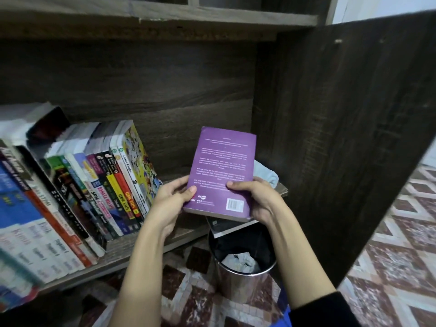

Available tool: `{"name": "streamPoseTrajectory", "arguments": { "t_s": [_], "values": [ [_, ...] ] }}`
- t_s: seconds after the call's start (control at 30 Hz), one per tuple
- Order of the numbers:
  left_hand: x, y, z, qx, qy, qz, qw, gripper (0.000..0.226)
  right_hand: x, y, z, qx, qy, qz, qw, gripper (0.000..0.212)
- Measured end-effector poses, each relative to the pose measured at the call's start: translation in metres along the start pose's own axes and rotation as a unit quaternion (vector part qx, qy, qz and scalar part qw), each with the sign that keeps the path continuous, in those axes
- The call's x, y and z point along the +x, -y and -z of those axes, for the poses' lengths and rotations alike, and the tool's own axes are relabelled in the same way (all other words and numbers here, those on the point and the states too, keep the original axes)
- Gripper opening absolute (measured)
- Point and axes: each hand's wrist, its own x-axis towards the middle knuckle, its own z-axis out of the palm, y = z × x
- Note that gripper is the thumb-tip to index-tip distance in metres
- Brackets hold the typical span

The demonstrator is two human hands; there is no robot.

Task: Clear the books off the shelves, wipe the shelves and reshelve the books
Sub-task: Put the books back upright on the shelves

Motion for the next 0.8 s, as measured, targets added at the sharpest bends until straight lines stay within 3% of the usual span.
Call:
{"name": "streamPoseTrajectory", "arguments": {
  "t_s": [0.1,0.2,0.3,0.43,0.5,0.73,0.8],
  "values": [
    [0.0,-0.01,0.003,0.078,-0.008,-0.024,0.997,0.039,0.0,-0.007,-0.009,0.056,0.007,0.039,0.998,0.049],
    [-0.003,-0.028,0.006,0.168,-0.068,-0.115,0.977,0.046,0.002,-0.018,-0.027,0.04,-0.011,0.112,0.993,0.057],
    [-0.01,-0.05,0.013,0.216,-0.142,-0.274,0.927,0.044,0.006,-0.034,-0.047,-0.058,-0.051,0.204,0.976,0.062],
    [-0.019,-0.07,0.028,0.335,-0.155,-0.414,0.832,0.043,0.014,-0.064,-0.079,-0.135,-0.079,0.294,0.943,0.062],
    [-0.023,-0.075,0.038,0.41,-0.137,-0.418,0.799,0.049,0.016,-0.081,-0.094,-0.156,-0.085,0.309,0.934,0.059],
    [-0.031,-0.071,0.062,0.537,-0.117,-0.332,0.767,0.088,0.021,-0.126,-0.136,-0.249,-0.115,0.352,0.895,0.067],
    [-0.028,-0.067,0.068,0.552,-0.132,-0.339,0.75,0.081,0.019,-0.13,-0.139,-0.26,-0.107,0.367,0.887,0.07]
  ]
}}
